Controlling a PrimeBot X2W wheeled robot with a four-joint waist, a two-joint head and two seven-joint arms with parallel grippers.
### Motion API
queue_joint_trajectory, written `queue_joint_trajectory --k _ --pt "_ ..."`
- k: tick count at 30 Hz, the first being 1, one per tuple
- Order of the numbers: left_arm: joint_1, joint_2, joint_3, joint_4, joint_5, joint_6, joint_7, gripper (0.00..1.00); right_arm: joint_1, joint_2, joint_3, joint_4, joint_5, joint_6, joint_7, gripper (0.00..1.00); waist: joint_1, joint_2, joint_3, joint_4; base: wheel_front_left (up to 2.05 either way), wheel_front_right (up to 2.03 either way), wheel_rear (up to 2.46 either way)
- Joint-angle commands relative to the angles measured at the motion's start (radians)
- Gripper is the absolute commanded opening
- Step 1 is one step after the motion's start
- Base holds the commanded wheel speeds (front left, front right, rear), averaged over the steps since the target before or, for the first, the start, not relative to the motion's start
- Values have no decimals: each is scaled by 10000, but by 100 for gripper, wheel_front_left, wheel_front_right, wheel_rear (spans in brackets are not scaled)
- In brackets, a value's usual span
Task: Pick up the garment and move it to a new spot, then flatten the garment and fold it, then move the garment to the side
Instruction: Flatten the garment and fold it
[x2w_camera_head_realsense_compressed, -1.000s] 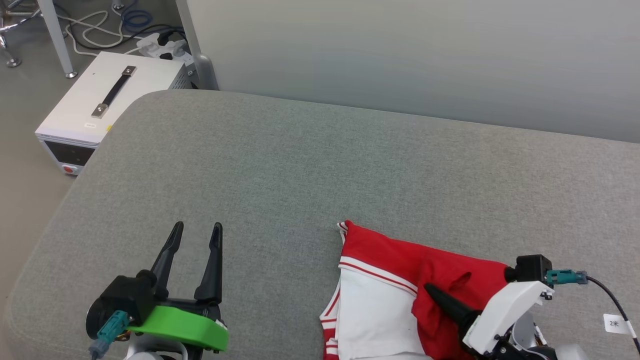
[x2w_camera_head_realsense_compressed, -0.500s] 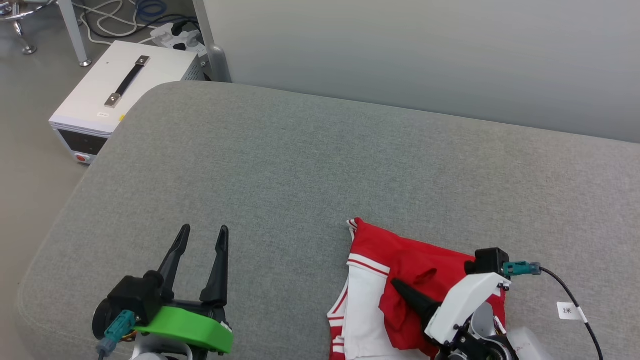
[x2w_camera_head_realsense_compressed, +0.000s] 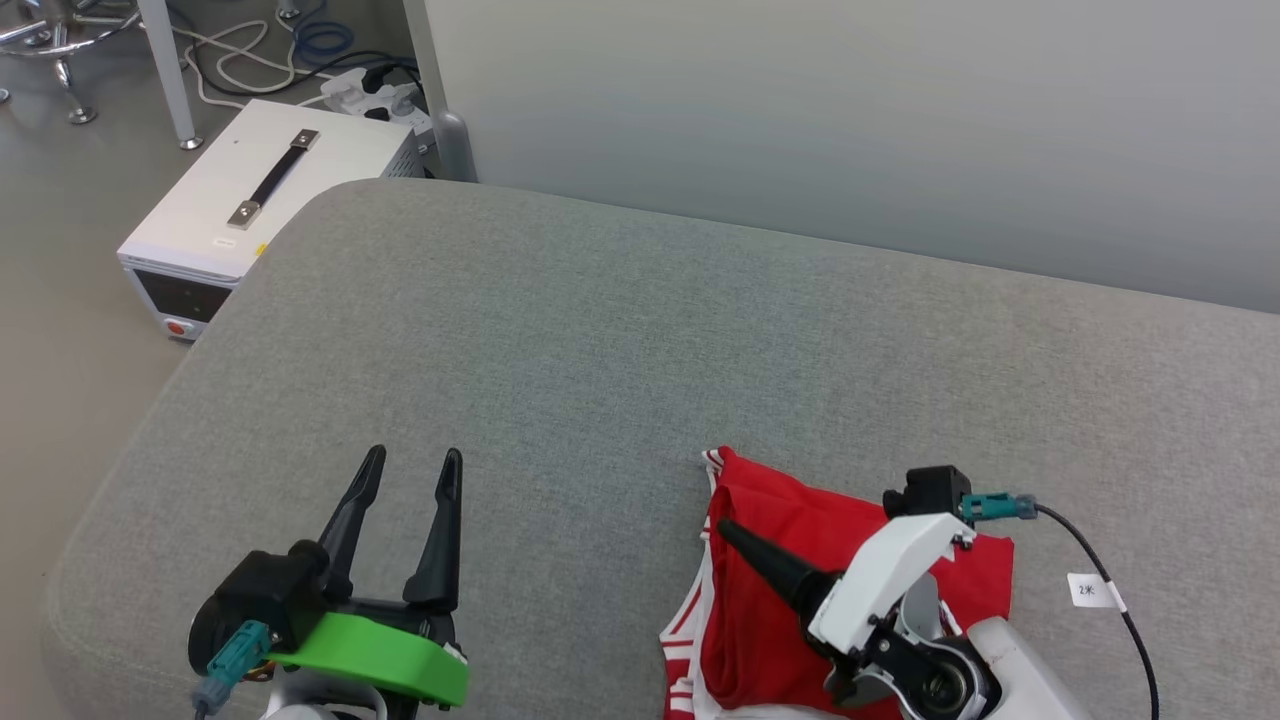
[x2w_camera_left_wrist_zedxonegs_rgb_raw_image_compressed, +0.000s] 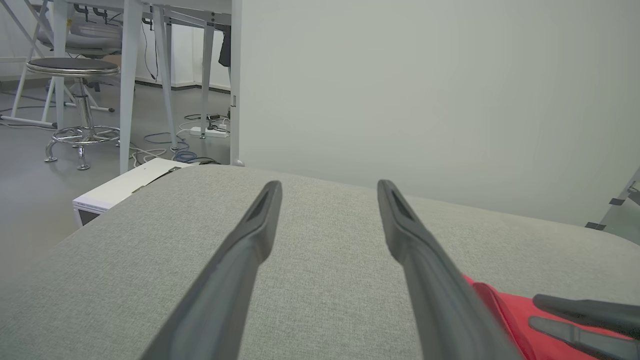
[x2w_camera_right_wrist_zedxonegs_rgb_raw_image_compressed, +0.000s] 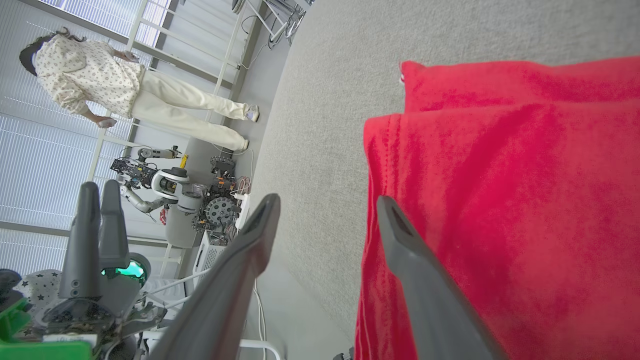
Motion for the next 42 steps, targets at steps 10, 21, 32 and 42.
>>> queue_joint_trajectory --k 10,21,32,42 --pt "70 -49 -10 -177 -206 -54 -57 100 -647 -468 -1336 -957 -2804 -6 -56 100 0 0 -11 -666 0 0 0" --pt "-51 -211 -159 50 -443 -54 -57 100 448 -2387 -2299 -4002 -6826 -6 -1526 100 0 0 249 -1308 0 0 0" --pt "45 -174 -185 -198 -527 -54 -57 100 2441 -1594 -3868 -4905 -8274 -6 -4109 100 0 0 448 -1660 0 0 0" --pt "143 -152 -290 -202 -504 -54 -57 100 3288 -424 -4335 -4637 -8778 -6 -5365 100 0 0 440 -1764 0 0 0"
